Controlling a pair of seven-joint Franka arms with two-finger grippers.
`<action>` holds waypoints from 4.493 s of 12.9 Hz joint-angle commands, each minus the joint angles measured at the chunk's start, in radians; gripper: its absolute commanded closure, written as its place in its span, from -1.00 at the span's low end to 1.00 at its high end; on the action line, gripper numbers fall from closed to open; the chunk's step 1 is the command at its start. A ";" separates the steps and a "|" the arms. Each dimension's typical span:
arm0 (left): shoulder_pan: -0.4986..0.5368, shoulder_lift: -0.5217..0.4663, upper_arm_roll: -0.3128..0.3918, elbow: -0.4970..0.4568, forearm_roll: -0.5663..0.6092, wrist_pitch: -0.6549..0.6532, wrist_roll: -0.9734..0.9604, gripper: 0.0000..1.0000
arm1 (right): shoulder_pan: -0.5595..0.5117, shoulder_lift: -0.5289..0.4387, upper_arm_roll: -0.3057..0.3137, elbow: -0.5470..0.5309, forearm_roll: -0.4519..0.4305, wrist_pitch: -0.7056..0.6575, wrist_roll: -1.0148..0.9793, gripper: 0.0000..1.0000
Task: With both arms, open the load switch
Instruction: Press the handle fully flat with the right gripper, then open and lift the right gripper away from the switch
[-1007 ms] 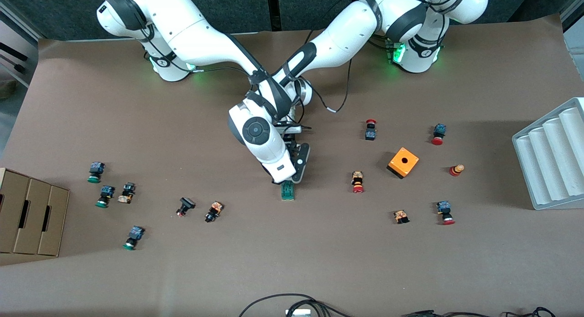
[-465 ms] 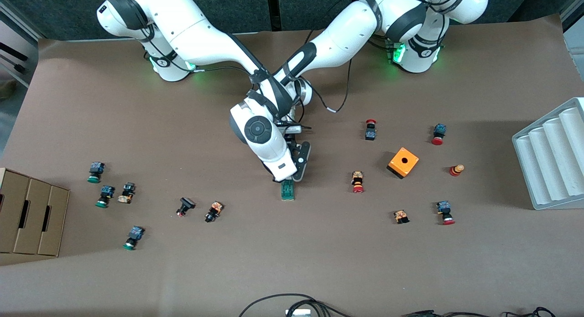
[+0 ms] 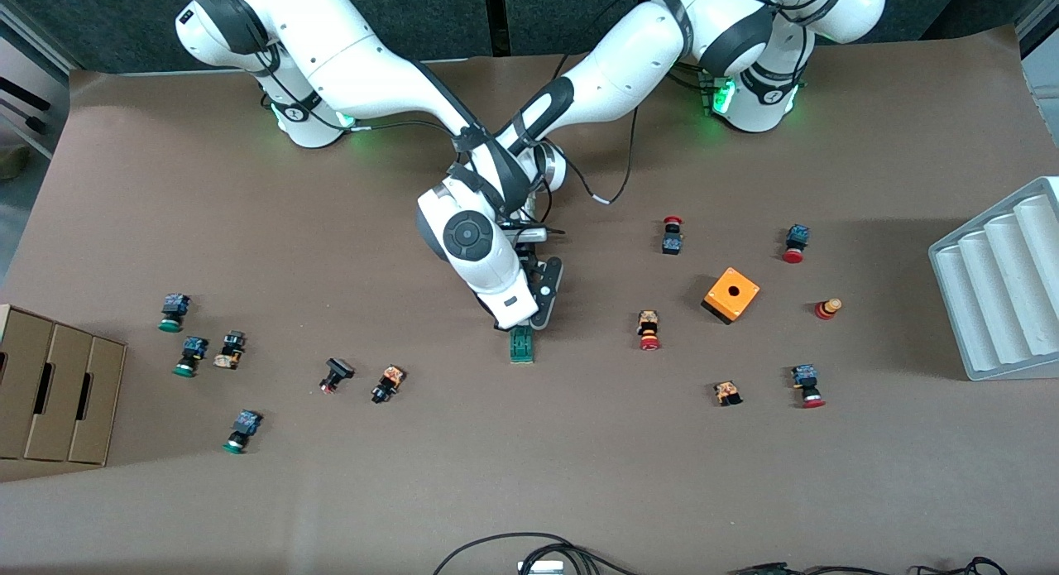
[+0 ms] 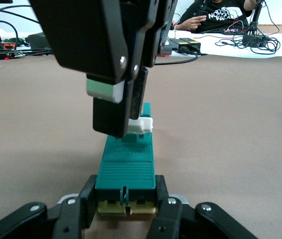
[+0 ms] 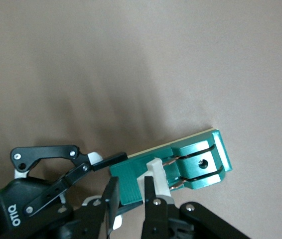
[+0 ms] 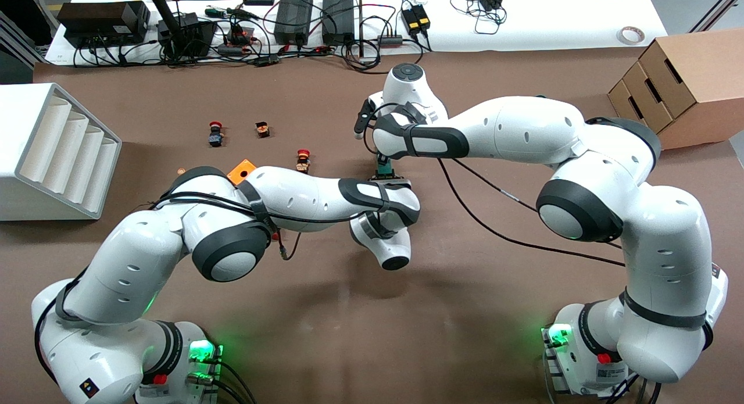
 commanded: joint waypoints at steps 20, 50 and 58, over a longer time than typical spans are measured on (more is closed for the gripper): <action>-0.019 -0.005 0.010 -0.003 0.023 -0.009 -0.017 0.02 | 0.012 -0.053 -0.009 -0.013 -0.017 0.006 0.013 -0.44; -0.011 -0.184 -0.029 0.000 -0.470 -0.005 0.846 -1.00 | -0.327 -0.416 -0.020 0.021 0.001 -0.378 0.754 -1.00; 0.032 -0.335 -0.026 -0.003 -0.785 -0.014 1.519 -1.00 | -0.577 -0.412 -0.026 0.012 -0.106 -0.517 0.752 -1.00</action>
